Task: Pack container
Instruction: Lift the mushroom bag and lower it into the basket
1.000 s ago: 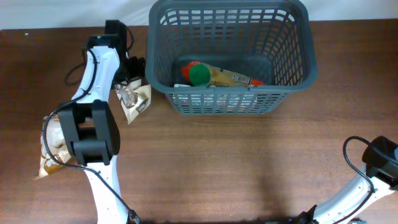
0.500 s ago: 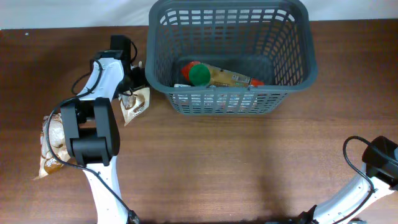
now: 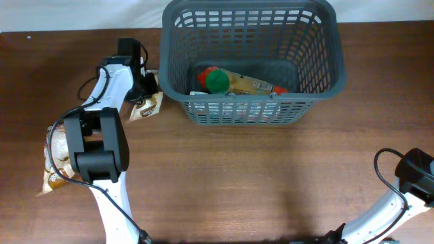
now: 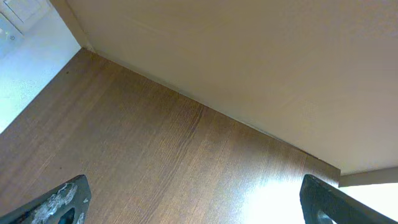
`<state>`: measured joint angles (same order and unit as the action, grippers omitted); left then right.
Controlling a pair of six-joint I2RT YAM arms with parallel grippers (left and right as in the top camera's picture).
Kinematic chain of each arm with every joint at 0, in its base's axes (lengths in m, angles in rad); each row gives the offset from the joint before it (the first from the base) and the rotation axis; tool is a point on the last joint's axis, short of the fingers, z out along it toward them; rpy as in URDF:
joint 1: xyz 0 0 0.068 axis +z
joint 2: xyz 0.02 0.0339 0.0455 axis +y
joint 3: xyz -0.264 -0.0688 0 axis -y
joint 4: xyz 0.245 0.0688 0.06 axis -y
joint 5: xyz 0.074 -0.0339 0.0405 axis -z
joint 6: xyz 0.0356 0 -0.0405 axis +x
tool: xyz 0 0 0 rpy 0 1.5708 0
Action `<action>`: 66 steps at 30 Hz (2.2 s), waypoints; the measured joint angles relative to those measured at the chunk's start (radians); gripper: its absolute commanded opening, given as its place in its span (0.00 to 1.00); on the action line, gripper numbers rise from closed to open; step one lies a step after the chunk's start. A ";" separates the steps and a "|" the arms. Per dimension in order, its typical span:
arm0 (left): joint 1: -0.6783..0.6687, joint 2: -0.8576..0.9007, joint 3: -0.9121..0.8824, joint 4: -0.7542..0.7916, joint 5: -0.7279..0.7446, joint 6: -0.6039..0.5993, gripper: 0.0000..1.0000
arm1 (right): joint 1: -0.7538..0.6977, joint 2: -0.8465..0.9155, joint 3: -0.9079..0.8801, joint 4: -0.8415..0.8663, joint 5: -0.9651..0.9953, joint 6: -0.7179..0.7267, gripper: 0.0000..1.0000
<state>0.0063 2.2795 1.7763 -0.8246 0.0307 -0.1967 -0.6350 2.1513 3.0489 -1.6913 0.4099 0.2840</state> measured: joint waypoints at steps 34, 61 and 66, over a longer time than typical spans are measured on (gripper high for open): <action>-0.004 -0.540 0.391 0.052 0.077 0.142 0.02 | 0.000 0.000 0.000 0.000 0.000 0.000 0.99; -0.457 -0.265 0.393 0.075 0.404 0.648 0.02 | 0.000 0.000 0.000 0.000 0.000 0.000 0.99; -0.481 -0.133 0.393 0.072 0.404 0.661 0.29 | 0.000 0.000 0.000 0.000 0.000 0.000 0.99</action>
<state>-0.4744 2.1468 2.1693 -0.7521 0.4343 0.4648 -0.6350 2.1513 3.0489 -1.6913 0.4099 0.2840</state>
